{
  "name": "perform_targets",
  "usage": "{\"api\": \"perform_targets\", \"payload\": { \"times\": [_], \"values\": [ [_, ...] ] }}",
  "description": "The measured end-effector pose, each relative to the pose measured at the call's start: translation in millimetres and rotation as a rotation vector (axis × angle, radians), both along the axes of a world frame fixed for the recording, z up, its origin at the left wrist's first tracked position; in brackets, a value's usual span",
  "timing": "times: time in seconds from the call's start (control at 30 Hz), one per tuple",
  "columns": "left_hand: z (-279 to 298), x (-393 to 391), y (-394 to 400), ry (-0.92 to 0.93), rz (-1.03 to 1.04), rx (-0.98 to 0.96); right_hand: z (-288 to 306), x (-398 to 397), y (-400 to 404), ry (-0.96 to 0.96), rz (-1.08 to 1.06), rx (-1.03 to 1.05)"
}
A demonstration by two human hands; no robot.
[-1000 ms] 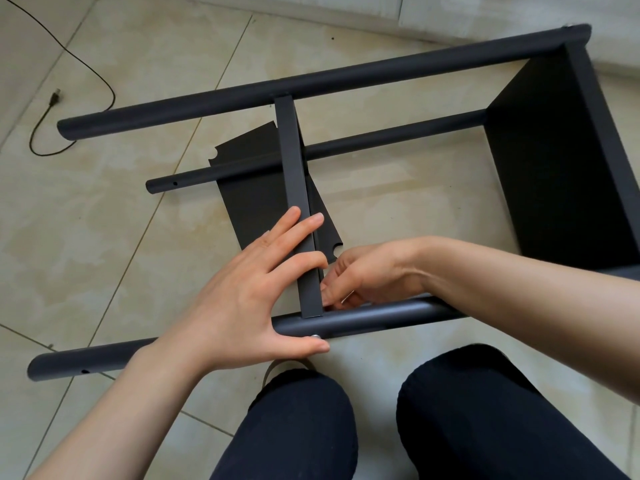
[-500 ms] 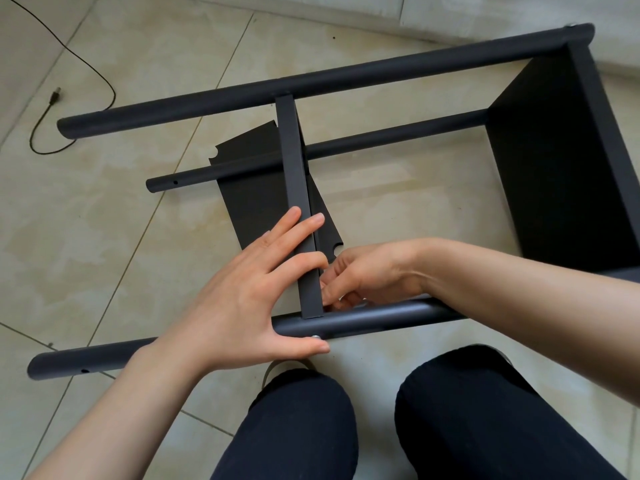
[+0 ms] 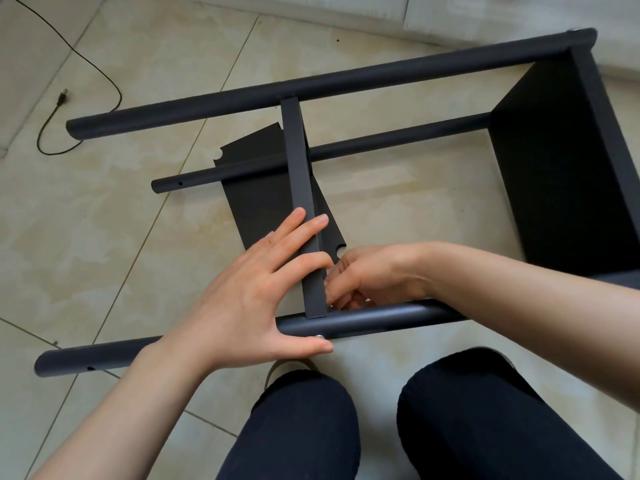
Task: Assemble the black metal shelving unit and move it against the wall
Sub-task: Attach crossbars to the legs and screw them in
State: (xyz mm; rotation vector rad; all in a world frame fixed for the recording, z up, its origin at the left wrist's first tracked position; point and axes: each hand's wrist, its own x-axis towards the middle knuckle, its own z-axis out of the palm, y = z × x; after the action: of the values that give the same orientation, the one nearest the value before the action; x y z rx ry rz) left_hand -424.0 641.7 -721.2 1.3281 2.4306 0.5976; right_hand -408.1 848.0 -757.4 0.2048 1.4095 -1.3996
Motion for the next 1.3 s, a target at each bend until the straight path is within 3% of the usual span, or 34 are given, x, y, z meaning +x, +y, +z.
{"api": "perform_targets", "payload": {
  "times": [0.3, 0.53, 0.63, 0.8, 0.93, 1.3],
  "values": [
    [9, 13, -5, 0.015, 0.044, -0.113, 41, 19, 20, 0.343, 0.054, 0.176],
    [19, 47, -20, -0.069, 0.327, -0.145, 68, 48, 18, 0.626, 0.118, 0.398],
    [20, 59, -40, -0.009, 0.467, -0.186, 72, 62, 13, 0.719, 0.102, 0.445],
    [23, 61, -73, 0.111, 0.503, -0.299, 74, 73, 8, 0.784, 0.123, 0.526],
    [27, 50, -93, 0.083, 0.564, -0.379, 71, 74, 3, 0.803, 0.141, 0.579],
    [67, 32, -88, 0.175, 0.527, -0.327, 71, 70, 6, 0.990, 0.013, 0.615]
  ]
}}
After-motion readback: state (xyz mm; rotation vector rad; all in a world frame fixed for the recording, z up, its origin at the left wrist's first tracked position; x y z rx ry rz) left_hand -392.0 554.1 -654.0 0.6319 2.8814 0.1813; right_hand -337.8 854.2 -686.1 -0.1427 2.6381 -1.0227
